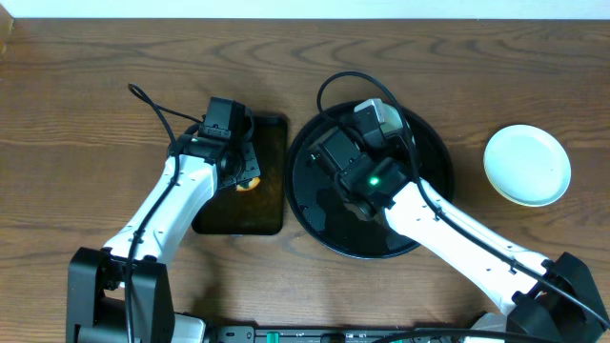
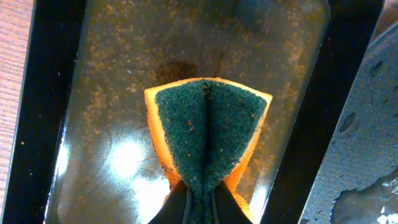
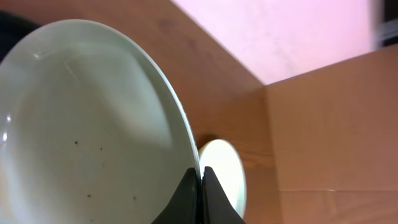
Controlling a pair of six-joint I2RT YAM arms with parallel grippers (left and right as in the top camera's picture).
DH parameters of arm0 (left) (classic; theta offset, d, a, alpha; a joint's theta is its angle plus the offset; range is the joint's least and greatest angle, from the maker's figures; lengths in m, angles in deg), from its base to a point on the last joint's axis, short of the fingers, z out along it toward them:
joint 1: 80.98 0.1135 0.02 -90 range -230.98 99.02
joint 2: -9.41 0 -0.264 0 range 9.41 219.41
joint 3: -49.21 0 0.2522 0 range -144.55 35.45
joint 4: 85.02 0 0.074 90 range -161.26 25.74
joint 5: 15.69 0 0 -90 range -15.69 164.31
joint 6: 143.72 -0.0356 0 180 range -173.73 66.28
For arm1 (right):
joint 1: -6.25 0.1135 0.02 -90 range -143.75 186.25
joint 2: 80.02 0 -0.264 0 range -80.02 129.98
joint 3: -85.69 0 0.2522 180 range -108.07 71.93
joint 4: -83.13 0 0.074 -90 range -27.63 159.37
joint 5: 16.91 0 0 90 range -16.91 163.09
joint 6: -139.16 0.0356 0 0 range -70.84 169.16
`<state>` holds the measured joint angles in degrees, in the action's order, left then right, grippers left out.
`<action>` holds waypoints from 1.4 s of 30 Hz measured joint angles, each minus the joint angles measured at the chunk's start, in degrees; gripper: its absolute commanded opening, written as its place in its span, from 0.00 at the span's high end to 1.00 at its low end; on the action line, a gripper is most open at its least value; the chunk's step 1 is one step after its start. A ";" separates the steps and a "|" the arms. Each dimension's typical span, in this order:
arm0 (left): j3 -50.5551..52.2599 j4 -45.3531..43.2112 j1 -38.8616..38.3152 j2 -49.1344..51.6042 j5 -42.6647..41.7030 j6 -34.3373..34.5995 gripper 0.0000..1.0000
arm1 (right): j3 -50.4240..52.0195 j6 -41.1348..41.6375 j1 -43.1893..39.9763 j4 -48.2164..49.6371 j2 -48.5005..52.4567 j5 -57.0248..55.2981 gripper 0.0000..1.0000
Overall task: Clean dirty plates on tray and stack at the side
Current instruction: 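Lift the light-blue plate with the right gripper and carry it right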
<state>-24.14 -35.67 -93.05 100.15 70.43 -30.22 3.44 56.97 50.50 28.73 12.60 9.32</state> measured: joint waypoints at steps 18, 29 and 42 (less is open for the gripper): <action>0.00 0.00 0.00 0.00 0.00 -0.20 0.92 | 0.00 0.42 0.17 1.25 0.00 -6.23 0.99; 0.00 0.00 0.00 0.00 0.00 -0.22 0.92 | 0.00 4.42 -9.70 1.66 0.00 0.59 0.99; 0.00 0.13 0.00 0.02 0.00 -0.20 0.93 | 0.00 7.15 -37.81 2.89 -2.05 17.77 0.99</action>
<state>-24.14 -35.54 -93.05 100.17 70.43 -30.41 3.44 64.12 12.68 31.62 10.55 27.09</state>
